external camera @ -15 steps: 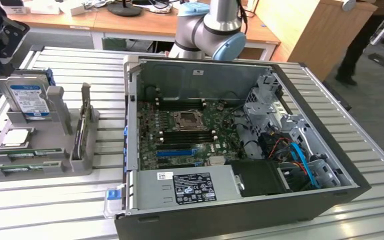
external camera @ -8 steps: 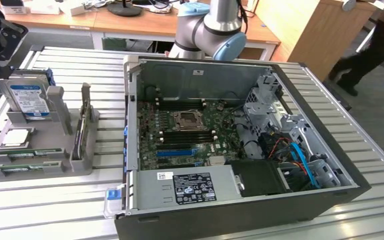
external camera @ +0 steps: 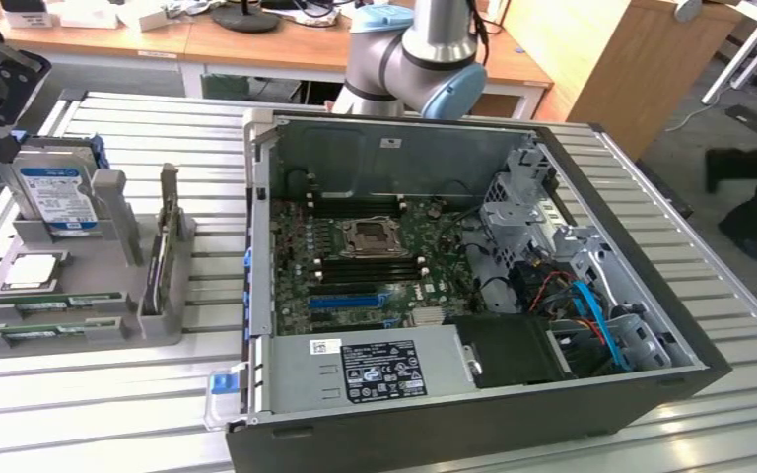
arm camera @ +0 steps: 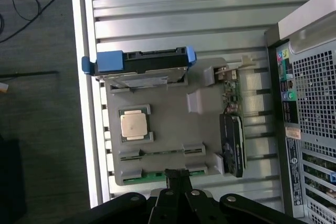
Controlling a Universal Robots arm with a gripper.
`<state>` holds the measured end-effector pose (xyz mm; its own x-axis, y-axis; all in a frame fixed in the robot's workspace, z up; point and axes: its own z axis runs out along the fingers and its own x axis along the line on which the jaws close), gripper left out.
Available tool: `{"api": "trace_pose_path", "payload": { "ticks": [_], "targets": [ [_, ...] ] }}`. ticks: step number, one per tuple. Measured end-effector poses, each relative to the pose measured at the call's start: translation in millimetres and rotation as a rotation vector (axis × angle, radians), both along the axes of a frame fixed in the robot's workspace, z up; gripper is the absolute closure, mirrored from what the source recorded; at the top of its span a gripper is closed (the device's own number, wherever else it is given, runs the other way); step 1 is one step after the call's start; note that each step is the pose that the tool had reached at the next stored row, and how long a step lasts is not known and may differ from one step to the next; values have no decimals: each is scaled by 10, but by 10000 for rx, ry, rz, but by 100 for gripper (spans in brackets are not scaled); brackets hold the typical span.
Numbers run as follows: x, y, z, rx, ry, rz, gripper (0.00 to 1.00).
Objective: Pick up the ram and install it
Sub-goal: 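Reach for the ram, then pick up the ram and move it above insertion slot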
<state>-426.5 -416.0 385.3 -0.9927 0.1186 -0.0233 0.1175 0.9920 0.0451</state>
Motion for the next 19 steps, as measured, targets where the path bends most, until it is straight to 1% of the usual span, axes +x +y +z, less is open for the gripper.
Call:
{"api": "trace_pose_path", "payload": {
  "ticks": [2, 15, 17, 19],
  "targets": [
    [0, -19, 0, -1, 1, 0, 89],
    [0, -20, 0, -1, 0, 1, 89],
    [-1, -20, 1, -1, 1, 84, 89],
    [-1, -20, 0, -5, 1, 358, 89]
  ]
}}
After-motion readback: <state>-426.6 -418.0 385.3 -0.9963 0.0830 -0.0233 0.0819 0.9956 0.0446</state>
